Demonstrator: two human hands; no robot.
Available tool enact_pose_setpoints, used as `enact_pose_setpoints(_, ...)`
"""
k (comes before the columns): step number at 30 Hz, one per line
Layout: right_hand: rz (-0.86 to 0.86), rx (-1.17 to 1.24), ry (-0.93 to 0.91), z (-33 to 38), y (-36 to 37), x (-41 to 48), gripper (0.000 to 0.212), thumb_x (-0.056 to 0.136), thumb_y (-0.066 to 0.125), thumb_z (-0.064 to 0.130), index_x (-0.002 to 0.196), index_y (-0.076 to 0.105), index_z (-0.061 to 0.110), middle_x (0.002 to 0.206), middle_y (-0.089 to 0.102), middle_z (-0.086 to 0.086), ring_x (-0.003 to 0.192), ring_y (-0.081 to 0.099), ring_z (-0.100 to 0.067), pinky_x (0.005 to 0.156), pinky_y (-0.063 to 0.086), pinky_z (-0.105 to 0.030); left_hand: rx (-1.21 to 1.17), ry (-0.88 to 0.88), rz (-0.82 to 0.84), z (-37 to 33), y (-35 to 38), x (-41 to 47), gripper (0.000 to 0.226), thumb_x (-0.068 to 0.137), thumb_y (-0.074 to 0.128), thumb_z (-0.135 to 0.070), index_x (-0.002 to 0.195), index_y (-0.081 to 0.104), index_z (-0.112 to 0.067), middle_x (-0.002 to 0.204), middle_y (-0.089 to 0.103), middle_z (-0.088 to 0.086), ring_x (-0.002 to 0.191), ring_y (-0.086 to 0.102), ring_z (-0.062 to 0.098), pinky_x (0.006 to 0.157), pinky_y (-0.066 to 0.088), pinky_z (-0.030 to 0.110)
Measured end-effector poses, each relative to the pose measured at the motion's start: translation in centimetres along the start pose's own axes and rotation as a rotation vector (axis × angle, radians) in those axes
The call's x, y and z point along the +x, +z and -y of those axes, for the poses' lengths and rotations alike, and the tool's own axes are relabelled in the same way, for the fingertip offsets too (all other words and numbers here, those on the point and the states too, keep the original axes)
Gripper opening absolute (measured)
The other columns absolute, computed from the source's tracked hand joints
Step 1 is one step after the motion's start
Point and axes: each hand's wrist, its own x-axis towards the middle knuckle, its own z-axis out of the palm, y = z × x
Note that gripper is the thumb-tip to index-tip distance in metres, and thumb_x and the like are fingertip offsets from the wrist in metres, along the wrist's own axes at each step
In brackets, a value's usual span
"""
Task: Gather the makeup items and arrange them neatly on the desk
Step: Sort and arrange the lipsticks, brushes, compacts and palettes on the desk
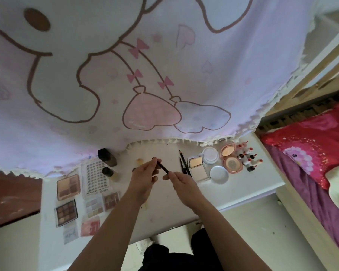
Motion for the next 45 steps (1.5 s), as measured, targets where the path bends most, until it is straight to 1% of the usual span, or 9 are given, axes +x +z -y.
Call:
enact_pose_setpoints(4, -0.023, -0.199, -0.085, 1.2, 0.2, -0.5, 0.033, 0.104, 0.042, 0.037, 0.104, 0.072, 0.023, 0.060, 0.050, 0.015, 0.060, 0.049, 0.001, 0.061, 0.035, -0.020, -0.153, -0.007, -0.067, -0.7, 0.4, 0.0, 0.018, 0.096, 0.060, -0.016, 0.093, 0.070, -0.002, 0.078, 0.063, 0.000, 0.067, 0.048, 0.008, 0.056, 0.037, 0.023)
enact_pose_setpoints(7, -0.091, -0.404, -0.135, 1.1, -0.2, -1.1, 0.033, 0.105, 0.039, 0.040, 0.109, 0.070, 0.026, 0.086, 0.068, 0.012, 0.083, 0.060, -0.009, 0.071, 0.035, -0.024, -0.387, -0.069, -0.218, -1.6, -0.8, 1.2, 0.019, 0.098, 0.056, -0.018, 0.085, 0.063, -0.007, 0.072, 0.056, 0.000, 0.053, 0.043, 0.005, 0.043, 0.034, 0.017)
enact_pose_setpoints(16, -0.125, -0.106, -0.081, -0.2, -0.1, -1.7, 0.036, 0.105, 0.039, 0.027, 0.134, 0.059, 0.023, 0.121, 0.062, 0.007, 0.113, 0.057, -0.010, 0.105, 0.042, -0.031, -0.525, -0.092, -0.235, -3.0, -2.7, -0.1, 0.014, 0.097, 0.059, -0.011, 0.085, 0.060, -0.005, 0.068, 0.064, 0.004, 0.055, 0.062, 0.009, 0.052, 0.054, 0.017)
enact_pose_setpoints(20, -0.114, 0.109, -0.019, -0.3, 0.1, -1.3, 0.029, 0.101, 0.049, 0.019, 0.127, 0.064, 0.018, 0.095, 0.065, 0.005, 0.076, 0.062, -0.004, 0.076, 0.050, -0.023, -0.599, -0.159, -0.126, -1.0, -3.0, -0.5, 0.004, 0.092, 0.059, 0.004, 0.090, 0.062, 0.003, 0.092, 0.064, 0.014, 0.079, 0.070, 0.019, 0.063, 0.059, 0.021)
enact_pose_setpoints(24, -0.153, 0.378, 0.031, -0.1, -0.3, -1.3, 0.019, 0.096, 0.059, 0.009, 0.111, 0.070, 0.011, 0.087, 0.070, -0.002, 0.071, 0.065, -0.006, 0.066, 0.053, -0.019, -0.577, -0.179, -0.070, 0.0, -3.3, -0.8, 0.009, 0.091, 0.055, 0.011, 0.093, 0.059, 0.003, 0.097, 0.057, 0.014, 0.089, 0.066, 0.023, 0.071, 0.061, 0.027)
enact_pose_setpoints(31, -0.208, 0.186, 0.143, -3.2, -0.5, -0.5, 0.015, 0.092, 0.067, 0.026, 0.104, 0.074, 0.031, 0.081, 0.069, 0.011, 0.073, 0.059, -0.006, 0.075, 0.050, -0.022, -0.377, -0.260, -0.078, 2.0, -2.5, -1.3, 0.021, 0.096, 0.039, 0.016, 0.102, 0.058, 0.013, 0.099, 0.054, 0.020, 0.083, 0.056, 0.022, 0.068, 0.061, 0.026)
enact_pose_setpoints(34, -0.159, -0.062, 0.160, -4.6, -0.6, -0.1, 0.023, 0.092, 0.065, 0.032, 0.113, 0.072, 0.030, 0.082, 0.067, 0.011, 0.077, 0.060, -0.005, 0.069, 0.042, -0.015, -0.242, -0.292, -0.149, 3.8, -2.7, -0.7, 0.017, 0.096, 0.046, 0.011, 0.105, 0.061, 0.010, 0.093, 0.056, 0.019, 0.080, 0.057, 0.023, 0.069, 0.062, 0.032)
enact_pose_setpoints(41, -0.057, -0.412, 0.240, -7.1, -0.7, 2.7, 0.030, 0.090, 0.060, 0.022, 0.118, 0.071, 0.021, 0.105, 0.073, 0.001, 0.102, 0.065, -0.019, 0.089, 0.047, -0.024, 0.328, -0.227, -0.235, 7.6, -3.0, 0.8, 0.016, 0.090, 0.067, -0.008, 0.105, 0.068, -0.010, 0.087, 0.070, 0.008, 0.077, 0.063, 0.020, 0.059, 0.048, 0.028)
enact_pose_setpoints(45, -0.073, -0.492, 0.190, -7.4, -0.5, 4.8, 0.035, 0.090, 0.060, 0.022, 0.124, 0.068, 0.019, 0.112, 0.072, 0.001, 0.109, 0.064, -0.019, 0.094, 0.048, -0.027, 0.553, -0.185, -0.178, 9.2, -2.7, 2.1, 0.022, 0.084, 0.070, -0.013, 0.107, 0.068, -0.011, 0.086, 0.072, 0.004, 0.083, 0.068, 0.024, 0.075, 0.058, 0.039)
